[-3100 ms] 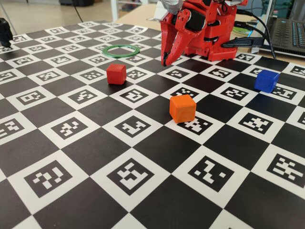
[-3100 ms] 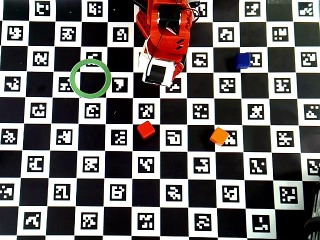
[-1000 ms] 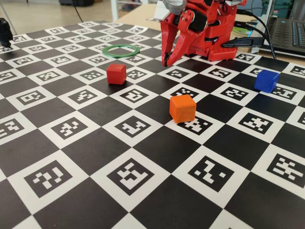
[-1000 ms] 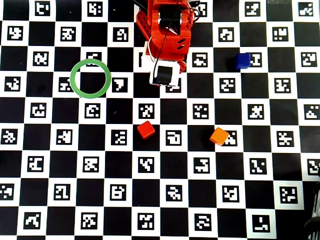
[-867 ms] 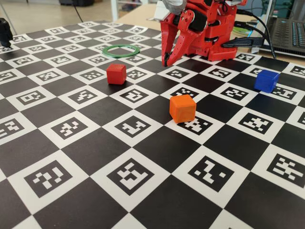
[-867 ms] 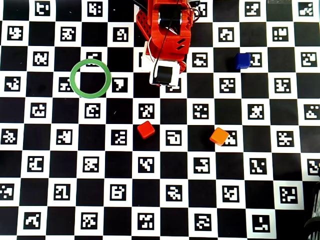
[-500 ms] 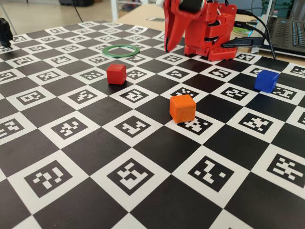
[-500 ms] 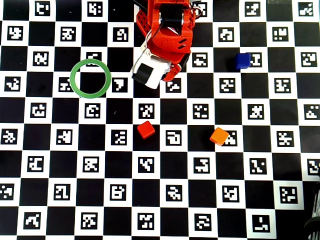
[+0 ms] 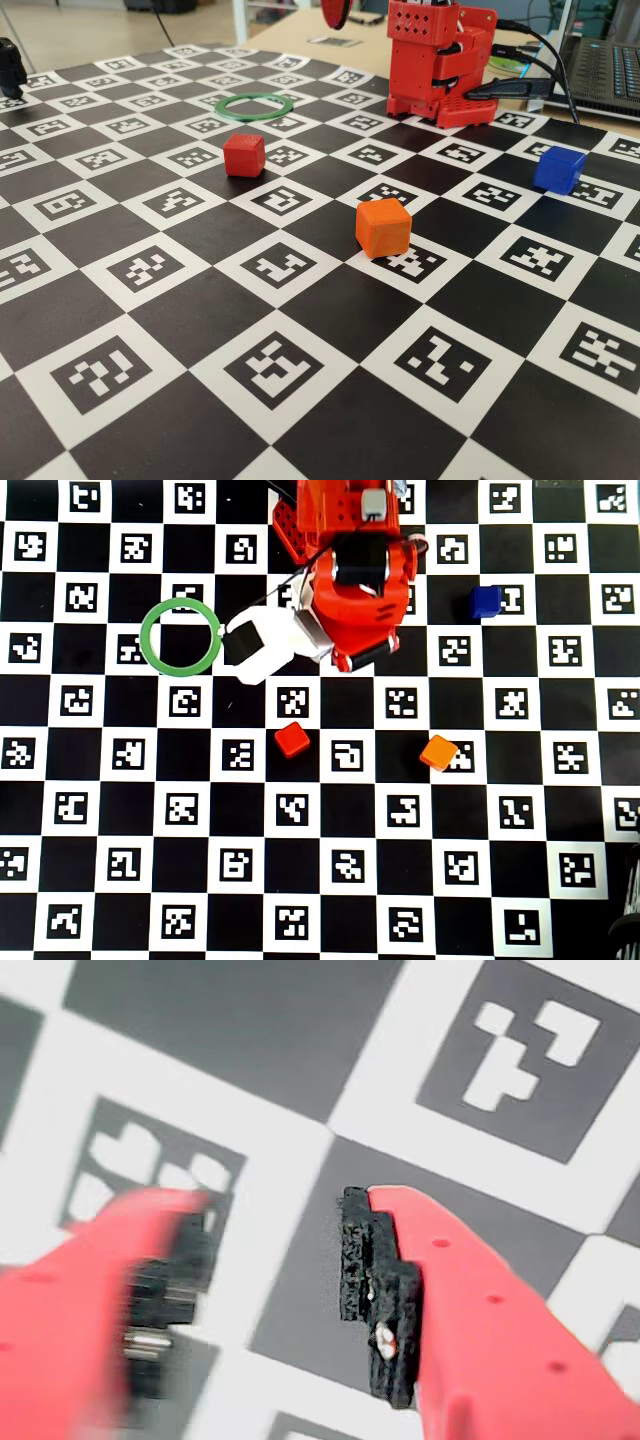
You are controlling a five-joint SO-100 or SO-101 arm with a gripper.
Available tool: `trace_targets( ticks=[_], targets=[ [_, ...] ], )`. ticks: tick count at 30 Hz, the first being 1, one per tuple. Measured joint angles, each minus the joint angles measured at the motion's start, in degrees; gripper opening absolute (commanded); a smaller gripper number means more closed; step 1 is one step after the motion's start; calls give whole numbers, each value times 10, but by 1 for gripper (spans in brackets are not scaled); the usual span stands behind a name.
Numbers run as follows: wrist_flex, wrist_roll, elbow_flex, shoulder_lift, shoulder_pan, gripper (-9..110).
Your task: Grab the red cube then put it in the green circle then put the blue cube on top and finally the orange cube on top
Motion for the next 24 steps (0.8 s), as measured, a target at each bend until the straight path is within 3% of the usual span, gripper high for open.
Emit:
trace_targets(
  ticks=[7, 14, 24],
  targets=[
    [18, 100, -99, -95, 48, 42],
    [-9, 119, -114, -134, 78, 47],
    [-165, 106, -6, -207, 111, 49]
  ],
)
